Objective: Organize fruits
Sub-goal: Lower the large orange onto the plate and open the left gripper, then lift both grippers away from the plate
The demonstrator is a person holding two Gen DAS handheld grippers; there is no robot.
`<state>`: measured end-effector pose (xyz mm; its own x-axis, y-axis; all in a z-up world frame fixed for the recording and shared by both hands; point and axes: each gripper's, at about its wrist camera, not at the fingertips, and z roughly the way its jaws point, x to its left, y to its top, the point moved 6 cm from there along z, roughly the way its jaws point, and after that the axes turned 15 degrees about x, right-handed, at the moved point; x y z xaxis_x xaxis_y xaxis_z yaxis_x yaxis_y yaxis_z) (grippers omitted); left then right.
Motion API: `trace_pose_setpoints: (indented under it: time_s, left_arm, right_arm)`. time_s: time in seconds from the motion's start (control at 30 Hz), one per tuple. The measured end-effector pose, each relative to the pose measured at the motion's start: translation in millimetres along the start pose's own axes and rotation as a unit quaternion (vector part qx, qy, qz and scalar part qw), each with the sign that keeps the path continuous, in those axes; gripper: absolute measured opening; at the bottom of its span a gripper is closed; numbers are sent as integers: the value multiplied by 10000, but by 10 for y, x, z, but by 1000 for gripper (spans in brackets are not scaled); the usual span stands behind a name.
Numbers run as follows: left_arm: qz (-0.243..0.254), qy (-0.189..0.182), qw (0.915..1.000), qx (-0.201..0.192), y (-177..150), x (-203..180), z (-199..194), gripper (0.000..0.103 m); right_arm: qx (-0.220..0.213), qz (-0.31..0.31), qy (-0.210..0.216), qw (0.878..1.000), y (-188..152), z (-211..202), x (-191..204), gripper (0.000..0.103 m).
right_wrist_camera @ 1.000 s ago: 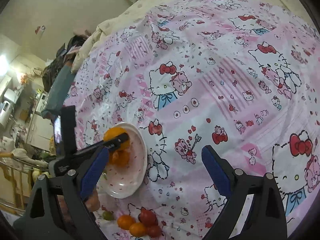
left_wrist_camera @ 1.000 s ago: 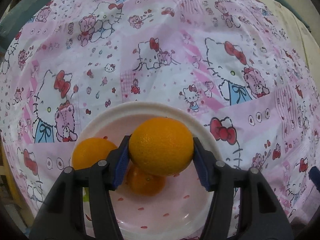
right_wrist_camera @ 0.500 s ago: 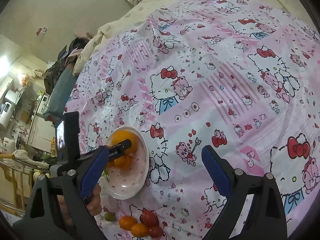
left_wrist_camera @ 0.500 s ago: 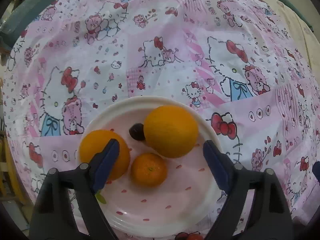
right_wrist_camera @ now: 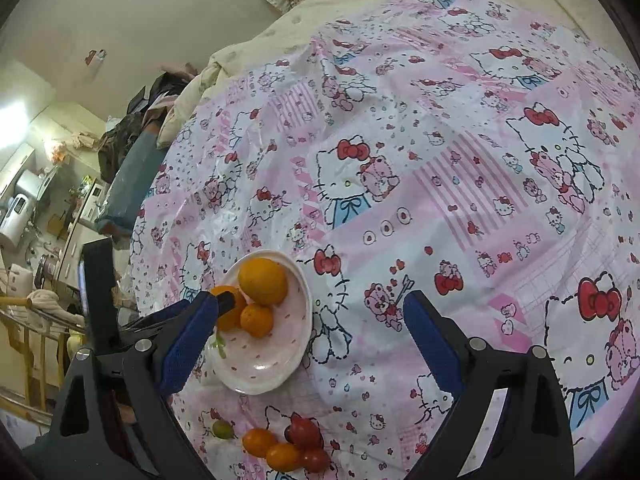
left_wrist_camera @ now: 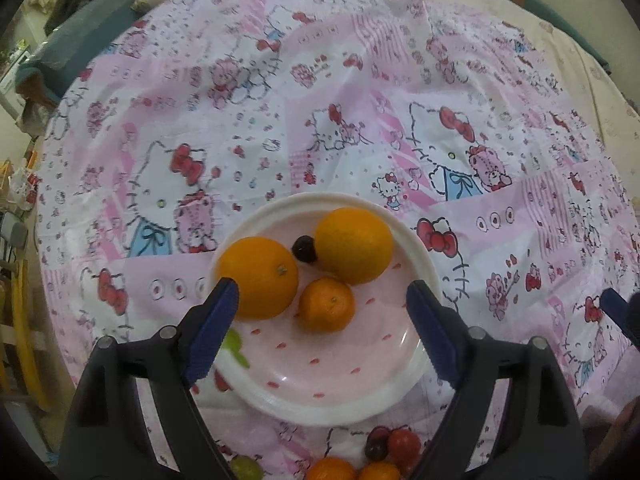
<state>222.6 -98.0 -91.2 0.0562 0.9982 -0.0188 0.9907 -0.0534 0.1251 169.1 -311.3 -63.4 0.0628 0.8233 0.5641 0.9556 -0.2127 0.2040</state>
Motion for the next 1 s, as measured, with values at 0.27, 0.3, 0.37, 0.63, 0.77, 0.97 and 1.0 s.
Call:
trace_pose_setpoints:
  time_s: [0.27, 0.3, 0.37, 0.63, 0.77, 0.97, 1.0]
  left_arm:
    - [-166, -125, 9993, -327, -295, 247, -300, 83]
    - [-212, -153, 9990, -358, -346, 290, -334, 83]
    - [-259, -184, 9987, -405, -434, 347, -380, 83]
    - [-389, -325, 9978, -438, -772, 545, -483, 83]
    - [-413, -345, 9976, -437, -958, 609, -513, 83]
    - [-425, -361, 9964, -645, -1198, 692, -591, 83]
    - [-418, -341, 9962, -689, -1235, 700, -596, 83]
  right_arm:
    - [8, -351, -151, 9993, -148, 7, 171, 96]
    - [23, -381, -152, 9992, -170, 11, 184, 96]
    - [69, -425, -166, 9989, -218, 26, 205, 96]
    - [106, -701, -290, 9971, -411, 9, 300, 96]
    - [253, -692, -280, 9969, -578, 49, 293, 96]
    - [403, -729, -356, 9959, -774, 116, 297, 96]
    - [441, -734, -364, 9957, -806, 133, 293, 96]
